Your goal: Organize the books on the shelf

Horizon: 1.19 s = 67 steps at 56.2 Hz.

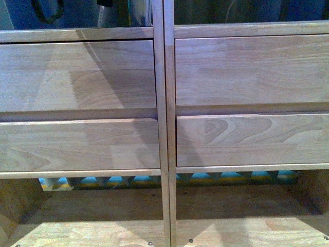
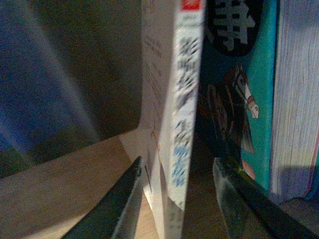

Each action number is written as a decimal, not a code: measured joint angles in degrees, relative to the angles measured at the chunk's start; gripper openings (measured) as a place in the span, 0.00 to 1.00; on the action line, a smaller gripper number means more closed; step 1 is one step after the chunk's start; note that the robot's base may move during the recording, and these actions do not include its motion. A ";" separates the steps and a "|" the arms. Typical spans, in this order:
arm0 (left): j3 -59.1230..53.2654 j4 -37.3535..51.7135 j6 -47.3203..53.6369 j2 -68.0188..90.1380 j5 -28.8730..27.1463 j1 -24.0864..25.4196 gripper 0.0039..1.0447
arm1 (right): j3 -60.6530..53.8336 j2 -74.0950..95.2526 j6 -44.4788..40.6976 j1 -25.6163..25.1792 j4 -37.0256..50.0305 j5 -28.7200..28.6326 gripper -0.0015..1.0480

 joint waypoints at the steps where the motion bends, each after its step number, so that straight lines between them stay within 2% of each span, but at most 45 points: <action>1: -1.31 0.98 -0.24 -0.85 -0.48 0.00 0.66 | 0.00 0.00 0.00 0.00 0.00 0.00 0.93; 7: -8.76 6.21 -1.36 -6.64 -2.40 0.04 0.83 | 0.00 0.00 0.00 0.00 0.00 0.00 0.93; 8: -20.55 11.19 -5.70 -18.21 -1.49 0.66 0.93 | 0.00 0.00 0.00 0.00 0.00 0.00 0.93; 10: -21.46 11.10 -6.23 -18.80 -1.62 1.03 0.93 | 0.00 -0.02 0.11 0.00 0.00 0.00 0.92; 12: -28.89 7.28 -8.48 -24.61 -4.31 2.38 0.87 | -0.09 -0.37 0.13 0.04 0.00 -0.13 0.87; 16: -45.90 2.29 -11.43 -37.62 -5.03 5.53 0.77 | -0.92 -1.29 0.17 0.11 -0.02 0.04 0.77; 19: -60.30 3.08 -13.46 -51.78 -5.81 8.57 0.67 | -1.77 -2.36 0.22 0.00 -0.02 0.50 0.68; 23: -72.91 6.40 -15.19 -66.49 -6.60 10.21 0.53 | -2.93 -3.56 0.20 0.09 -0.22 -0.04 0.55; 27: -80.02 8.81 -15.72 -72.54 -5.64 9.99 0.41 | -3.74 -4.79 0.20 0.13 -0.59 -0.04 0.43; 34: -90.05 10.34 -15.96 -73.50 -5.46 9.81 0.21 | -4.96 -6.86 0.22 0.13 -1.31 0.02 0.23; 40: -94.60 11.85 -16.00 -75.87 -5.44 9.73 0.04 | -5.57 -8.28 0.20 0.13 -2.12 0.02 0.07; 42: -95.45 12.33 -16.22 -76.96 -5.46 9.73 0.03 | -5.77 -8.72 0.17 0.13 -2.36 0.04 0.02; 59: -104.63 13.33 -16.35 -85.68 -5.46 9.73 0.02 | -8.50 -13.68 0.42 0.13 -4.22 0.00 0.03; 64: -106.22 12.94 -16.35 -88.00 -5.46 9.73 0.02 | -8.50 -20.28 0.42 0.13 -12.35 0.07 0.03; 67: -107.06 12.50 -16.35 -89.24 -5.46 9.73 0.02 | -8.50 -22.58 0.39 0.13 -13.49 0.15 0.03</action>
